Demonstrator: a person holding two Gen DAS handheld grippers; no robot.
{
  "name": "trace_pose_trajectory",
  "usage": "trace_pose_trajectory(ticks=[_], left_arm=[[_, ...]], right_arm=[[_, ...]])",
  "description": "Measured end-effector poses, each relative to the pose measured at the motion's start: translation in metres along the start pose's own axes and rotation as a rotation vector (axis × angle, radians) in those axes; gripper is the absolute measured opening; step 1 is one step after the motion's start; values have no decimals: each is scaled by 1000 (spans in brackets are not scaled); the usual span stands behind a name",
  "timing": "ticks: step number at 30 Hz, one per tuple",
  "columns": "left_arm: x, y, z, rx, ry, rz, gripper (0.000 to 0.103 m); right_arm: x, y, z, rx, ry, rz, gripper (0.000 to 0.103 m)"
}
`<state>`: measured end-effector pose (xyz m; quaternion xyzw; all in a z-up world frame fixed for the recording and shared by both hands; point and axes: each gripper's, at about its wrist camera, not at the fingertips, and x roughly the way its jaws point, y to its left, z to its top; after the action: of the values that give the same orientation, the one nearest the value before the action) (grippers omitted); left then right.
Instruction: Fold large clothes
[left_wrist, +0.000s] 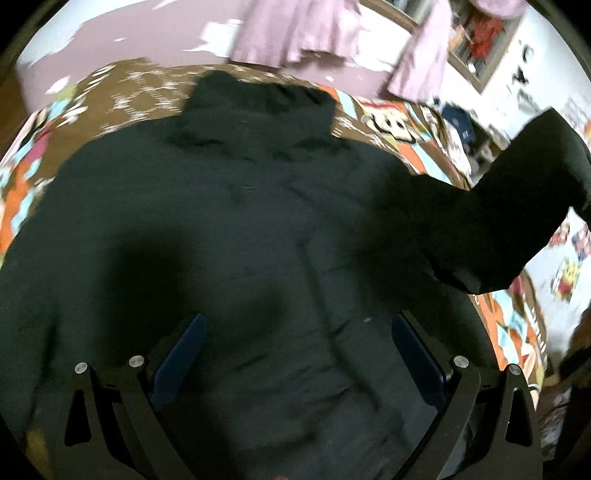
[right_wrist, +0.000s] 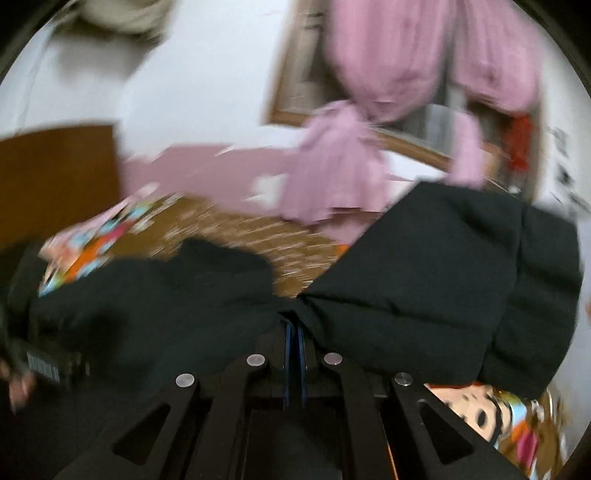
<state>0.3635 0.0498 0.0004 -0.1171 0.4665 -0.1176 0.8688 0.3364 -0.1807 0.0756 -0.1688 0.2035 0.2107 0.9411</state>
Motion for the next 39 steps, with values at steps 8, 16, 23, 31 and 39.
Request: trace_pose_trajectory(ticks=[8,16,23,31,39], left_arm=[[-63,74,-25,-174,-26,-154,98],[-64,95,-46,-211,5,-283,98],[-39,87,-34,-167,66,-175,98],[-15,117,-24,-317,38,-182,70],[-29,114,-18,-288,-42,-135,2]], right_arm=[[67,114,-53,-208,275,144,10],[84,134,-114,-89,417,218,59],[68,100,-142,129,365,192,78],[48,102,-160,160,316,145,83],[11,96,-133,100,149,91,85]])
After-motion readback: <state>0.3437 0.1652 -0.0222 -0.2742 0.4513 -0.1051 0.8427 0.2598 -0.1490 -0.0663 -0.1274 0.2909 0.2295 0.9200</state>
